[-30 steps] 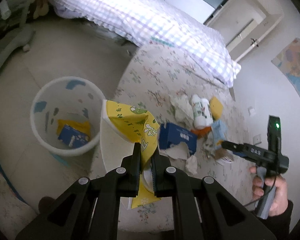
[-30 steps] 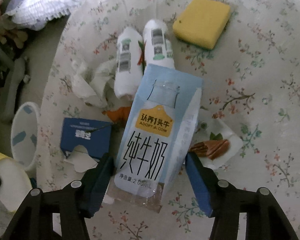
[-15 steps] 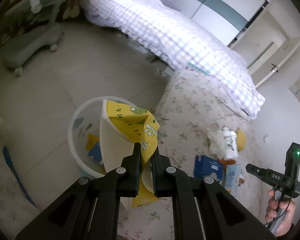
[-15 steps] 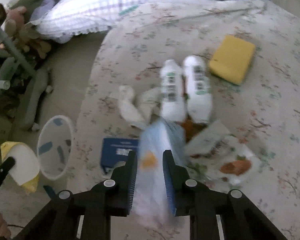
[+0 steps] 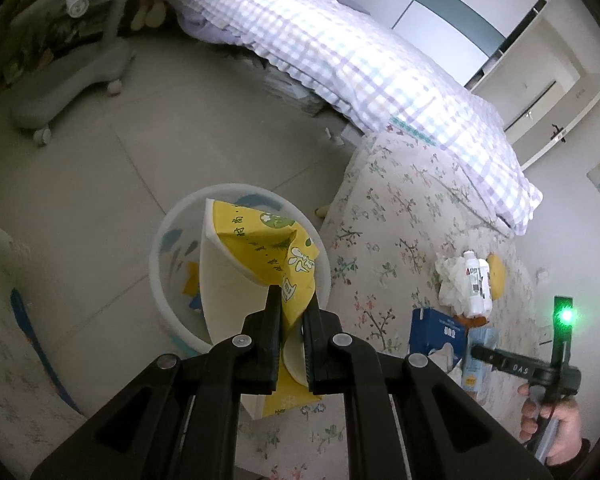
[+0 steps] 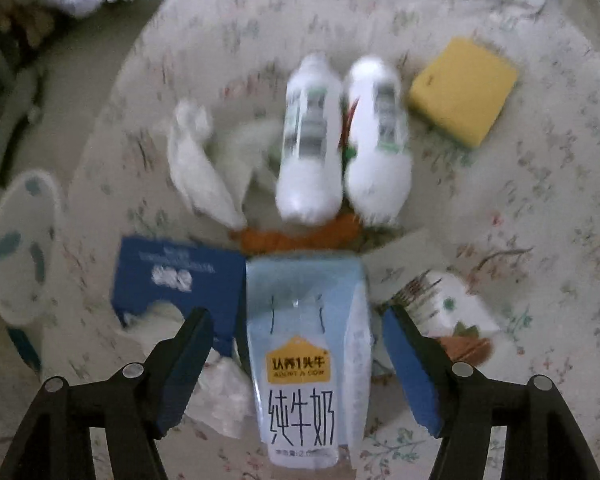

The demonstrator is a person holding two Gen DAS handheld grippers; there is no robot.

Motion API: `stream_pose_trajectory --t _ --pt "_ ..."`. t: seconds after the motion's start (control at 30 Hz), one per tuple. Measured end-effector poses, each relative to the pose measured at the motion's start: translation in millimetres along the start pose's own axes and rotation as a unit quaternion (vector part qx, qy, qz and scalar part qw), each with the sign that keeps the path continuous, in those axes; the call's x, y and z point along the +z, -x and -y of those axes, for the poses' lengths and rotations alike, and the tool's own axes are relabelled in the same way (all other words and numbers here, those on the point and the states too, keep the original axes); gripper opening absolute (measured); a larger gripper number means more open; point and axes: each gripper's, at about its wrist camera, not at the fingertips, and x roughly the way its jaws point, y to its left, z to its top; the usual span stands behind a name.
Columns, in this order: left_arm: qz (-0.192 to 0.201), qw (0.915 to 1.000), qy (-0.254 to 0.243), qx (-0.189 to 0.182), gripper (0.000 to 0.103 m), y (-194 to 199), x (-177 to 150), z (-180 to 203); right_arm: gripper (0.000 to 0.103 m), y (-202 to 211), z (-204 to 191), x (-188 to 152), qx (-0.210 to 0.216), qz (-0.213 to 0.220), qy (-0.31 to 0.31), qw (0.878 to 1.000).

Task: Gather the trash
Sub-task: 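Drop the paper bag into the bin with left while right lifts the carton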

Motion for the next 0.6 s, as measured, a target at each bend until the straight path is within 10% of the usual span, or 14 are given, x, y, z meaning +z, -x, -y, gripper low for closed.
stream_pose_trajectory --t 0.2,0.37,0.5,0.6 --pt "0.01 0.9999 0.012 -0.001 0.01 -1.6 6.7 -9.7 0.059 -10.6 8.1 -2.6 0.015 -0.019 -0.005 1.0" --pt "0.02 0.9996 0.016 0.008 0.012 -4.8 11.0 -16.2 0.059 29.6 2.5 -5.1 0.022 0.049 0.007 0.999" --pt "0.018 0.9984 0.019 0.051 0.073 -4.5 7.9 -21.8 0.059 47.0 -10.4 -3.2 0.051 0.084 0.004 0.995" --pt "0.026 0.9962 0.002 0.084 0.079 0.0 4.4 -24.0 0.059 53.9 -26.7 0.9 0.07 0.1 0.008 0.992"
